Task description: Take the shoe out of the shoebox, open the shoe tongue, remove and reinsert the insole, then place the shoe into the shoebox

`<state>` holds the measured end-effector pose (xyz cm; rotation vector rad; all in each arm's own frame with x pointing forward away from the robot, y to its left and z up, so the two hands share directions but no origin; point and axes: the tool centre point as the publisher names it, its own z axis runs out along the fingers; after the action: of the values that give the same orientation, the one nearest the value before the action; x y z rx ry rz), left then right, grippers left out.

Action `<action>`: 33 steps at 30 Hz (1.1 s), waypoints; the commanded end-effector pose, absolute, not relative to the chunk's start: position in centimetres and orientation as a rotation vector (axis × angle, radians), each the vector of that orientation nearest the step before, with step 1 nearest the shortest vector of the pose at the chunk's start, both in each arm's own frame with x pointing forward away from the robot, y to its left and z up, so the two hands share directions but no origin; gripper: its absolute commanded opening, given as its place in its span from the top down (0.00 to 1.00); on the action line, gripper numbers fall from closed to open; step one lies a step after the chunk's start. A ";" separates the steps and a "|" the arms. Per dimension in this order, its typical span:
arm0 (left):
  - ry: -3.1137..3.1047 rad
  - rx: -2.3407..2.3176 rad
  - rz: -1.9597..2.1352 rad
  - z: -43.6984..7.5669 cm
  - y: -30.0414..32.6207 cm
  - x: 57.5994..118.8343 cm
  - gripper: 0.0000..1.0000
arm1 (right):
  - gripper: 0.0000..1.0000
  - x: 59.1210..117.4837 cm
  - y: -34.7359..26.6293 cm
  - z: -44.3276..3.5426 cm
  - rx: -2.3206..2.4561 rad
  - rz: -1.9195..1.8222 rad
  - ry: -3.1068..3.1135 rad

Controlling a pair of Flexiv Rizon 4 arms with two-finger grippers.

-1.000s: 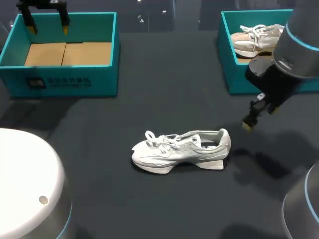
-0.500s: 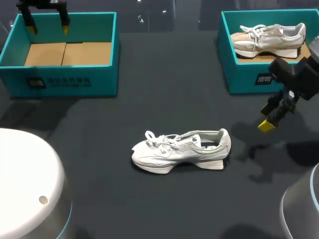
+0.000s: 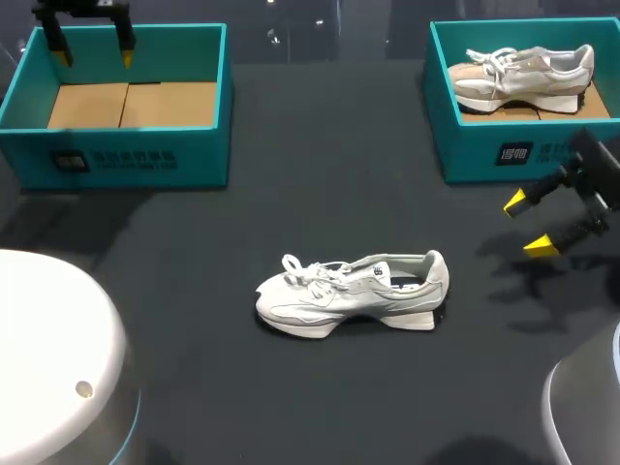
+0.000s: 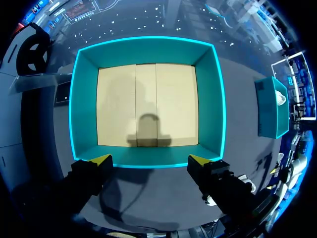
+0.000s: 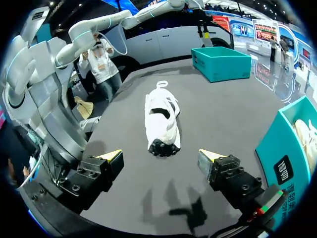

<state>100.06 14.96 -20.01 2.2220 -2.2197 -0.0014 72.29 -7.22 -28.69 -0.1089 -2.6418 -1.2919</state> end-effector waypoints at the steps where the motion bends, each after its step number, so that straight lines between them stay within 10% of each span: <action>1: -2.220 2.222 -0.001 -20.0 15.0 100.0 0.00 | 0.00 71.0 -7.5 -29.0 -0.091 -1.605 -2.583; 33: -2.220 2.222 -0.001 -20.0 15.0 100.0 0.00 | 0.00 71.4 -10.1 -34.6 -0.187 -1.647 -2.699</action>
<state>100.06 14.96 -20.01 2.2219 -2.2198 -0.0014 71.12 -10.20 -34.18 -0.1884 -2.7045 -1.6437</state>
